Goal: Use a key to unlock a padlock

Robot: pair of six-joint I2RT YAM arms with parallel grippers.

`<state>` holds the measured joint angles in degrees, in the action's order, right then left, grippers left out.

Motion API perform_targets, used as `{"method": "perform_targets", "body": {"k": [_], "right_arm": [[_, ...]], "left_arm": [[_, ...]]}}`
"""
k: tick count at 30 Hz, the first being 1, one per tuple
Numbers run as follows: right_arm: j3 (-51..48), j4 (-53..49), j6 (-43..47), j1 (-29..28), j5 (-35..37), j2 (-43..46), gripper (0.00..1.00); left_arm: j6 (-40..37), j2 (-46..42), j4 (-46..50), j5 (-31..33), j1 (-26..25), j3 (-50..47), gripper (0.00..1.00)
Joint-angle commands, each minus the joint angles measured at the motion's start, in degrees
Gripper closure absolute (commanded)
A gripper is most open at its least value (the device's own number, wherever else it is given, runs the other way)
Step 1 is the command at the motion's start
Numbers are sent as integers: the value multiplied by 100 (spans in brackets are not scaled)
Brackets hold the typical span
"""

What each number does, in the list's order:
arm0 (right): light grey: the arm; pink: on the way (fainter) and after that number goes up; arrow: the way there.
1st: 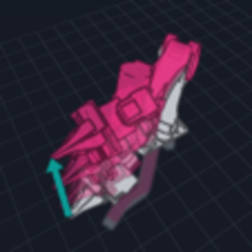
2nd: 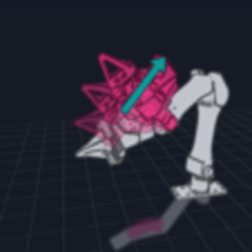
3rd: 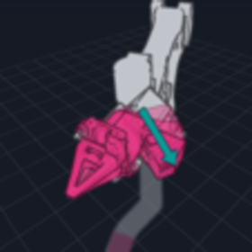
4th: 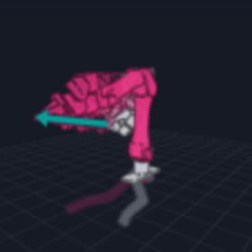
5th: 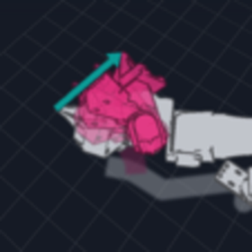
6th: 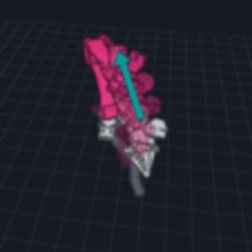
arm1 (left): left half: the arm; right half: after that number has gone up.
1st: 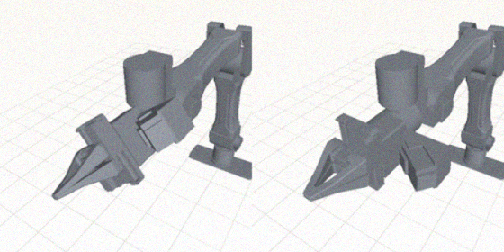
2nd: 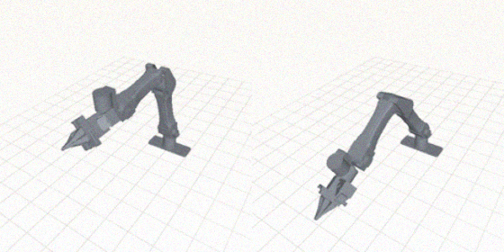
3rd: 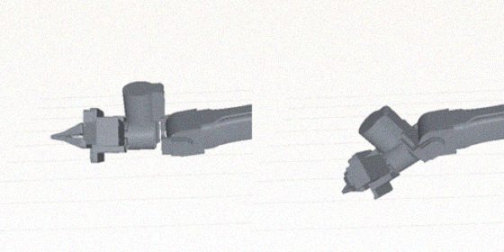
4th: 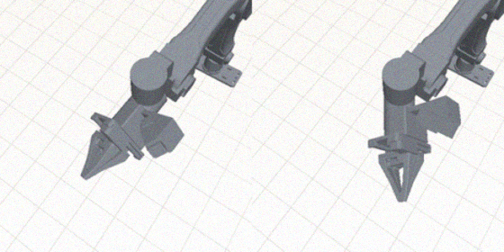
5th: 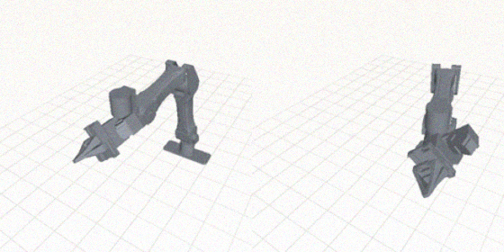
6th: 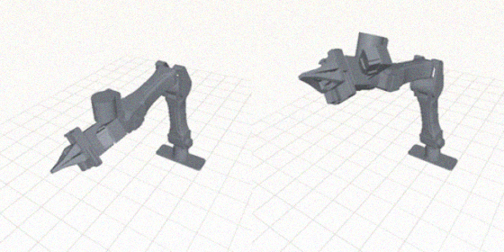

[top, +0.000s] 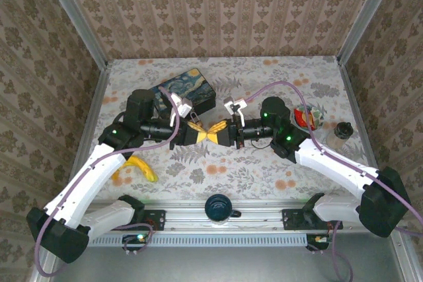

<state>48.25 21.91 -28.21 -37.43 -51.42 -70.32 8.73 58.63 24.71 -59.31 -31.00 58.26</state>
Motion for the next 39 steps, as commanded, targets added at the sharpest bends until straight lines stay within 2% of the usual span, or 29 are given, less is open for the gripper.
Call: {"method": "perform_targets", "body": {"k": [1, 5, 7, 9, 13, 18, 22, 24, 28, 39], "right_arm": [[-28, -146, 113, 78, 115, 107, 86], [-26, -169, 112, 100, 153, 98, 88], [-26, -183, 86, 122, 193, 98, 83], [-17, -147, 66, 122, 161, 101, 82], [33, -121, 24, 122, 79, 81, 94], [3, 3, -56, 122, 46, 79, 98], [-61, 308, -273, 124, -35, 76, 85], [-64, 555, -443, 122, -141, 44, 82], [-49, 957, -718, 122, -272, -35, 81], [-26, 1039, -782, 122, -290, -159, 76]], "left_arm": [[-47, -153, -3, -124, 92, 1, 100], [-38, -159, -19, -142, 129, -16, 100], [-18, -161, -50, -160, 138, -30, 100], [23, -168, -105, -184, 147, -41, 100], [83, -152, -209, -199, 156, -80, 100], [138, -150, -301, -221, 182, -122, 100], [244, -159, -486, -309, 200, -173, 100], [349, -159, -675, -407, 200, -233, 100], [441, -151, -879, -510, 197, -289, 100], [690, -174, -1266, -625, 191, -394, 100]]}}
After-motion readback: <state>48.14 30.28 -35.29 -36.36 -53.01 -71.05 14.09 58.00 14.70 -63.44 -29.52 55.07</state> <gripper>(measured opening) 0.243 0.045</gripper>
